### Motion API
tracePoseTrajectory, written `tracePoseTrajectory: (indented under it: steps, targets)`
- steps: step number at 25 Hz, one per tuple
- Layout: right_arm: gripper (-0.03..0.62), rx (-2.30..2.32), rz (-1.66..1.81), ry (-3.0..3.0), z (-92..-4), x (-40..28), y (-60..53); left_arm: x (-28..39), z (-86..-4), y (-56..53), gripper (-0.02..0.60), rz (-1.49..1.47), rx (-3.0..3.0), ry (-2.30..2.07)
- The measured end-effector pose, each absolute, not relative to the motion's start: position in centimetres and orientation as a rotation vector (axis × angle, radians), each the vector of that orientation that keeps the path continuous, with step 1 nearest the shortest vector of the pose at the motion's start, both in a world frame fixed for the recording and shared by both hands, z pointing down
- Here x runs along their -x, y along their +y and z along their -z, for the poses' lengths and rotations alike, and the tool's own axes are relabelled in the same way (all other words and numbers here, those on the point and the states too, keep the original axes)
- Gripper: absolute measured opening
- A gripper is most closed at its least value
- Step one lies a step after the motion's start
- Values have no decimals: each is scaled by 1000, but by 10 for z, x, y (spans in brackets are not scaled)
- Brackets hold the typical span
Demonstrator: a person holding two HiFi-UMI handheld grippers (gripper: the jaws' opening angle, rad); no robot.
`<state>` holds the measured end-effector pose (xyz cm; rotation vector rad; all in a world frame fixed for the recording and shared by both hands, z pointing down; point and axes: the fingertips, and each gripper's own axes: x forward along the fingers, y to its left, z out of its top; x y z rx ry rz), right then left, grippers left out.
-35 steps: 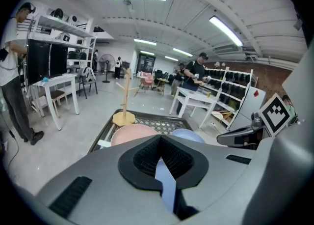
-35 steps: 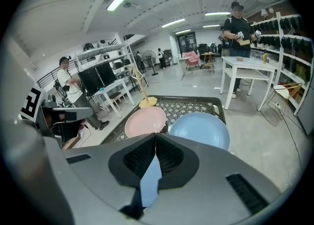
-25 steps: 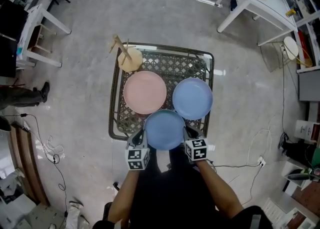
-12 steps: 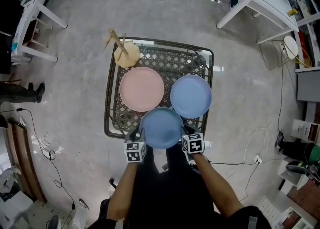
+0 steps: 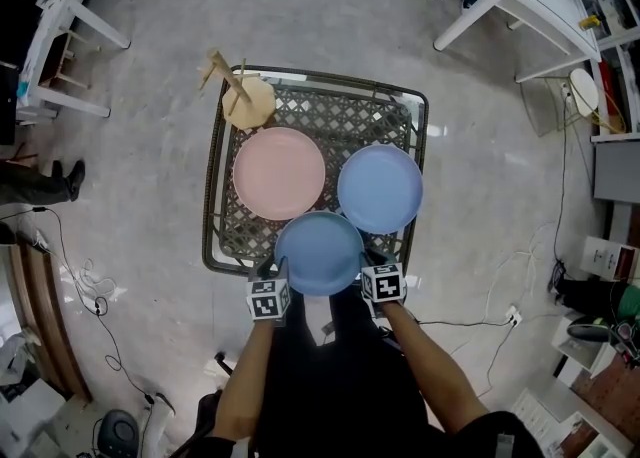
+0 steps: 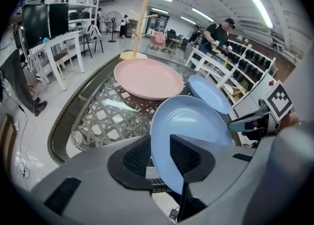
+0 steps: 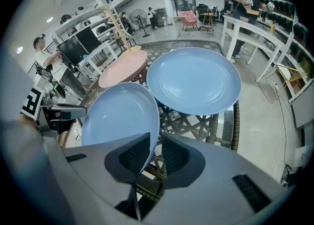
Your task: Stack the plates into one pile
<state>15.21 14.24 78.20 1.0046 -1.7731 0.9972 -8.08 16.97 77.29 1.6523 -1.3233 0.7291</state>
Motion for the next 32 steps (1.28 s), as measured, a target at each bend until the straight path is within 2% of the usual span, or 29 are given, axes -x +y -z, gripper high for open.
tracePoseTrajectory:
  steps: [9, 13, 18, 32]
  targets:
    - [57, -975, -1018, -1748, -797, -154, 146, 85, -793, 176, 123, -742, -1590, -1316]
    - [52, -971, -1044, -1748, -798, -152, 145, 88, -797, 175, 74, -753, -1579, -1325]
    - [35, -958, -1040, -1749, -798, -150, 147, 87, -799, 177, 44, -759, -1566, -1318]
    - [29, -925, -1021, -1768, -781, -148, 146, 86, -786, 190, 41, -779, -1567, -1309]
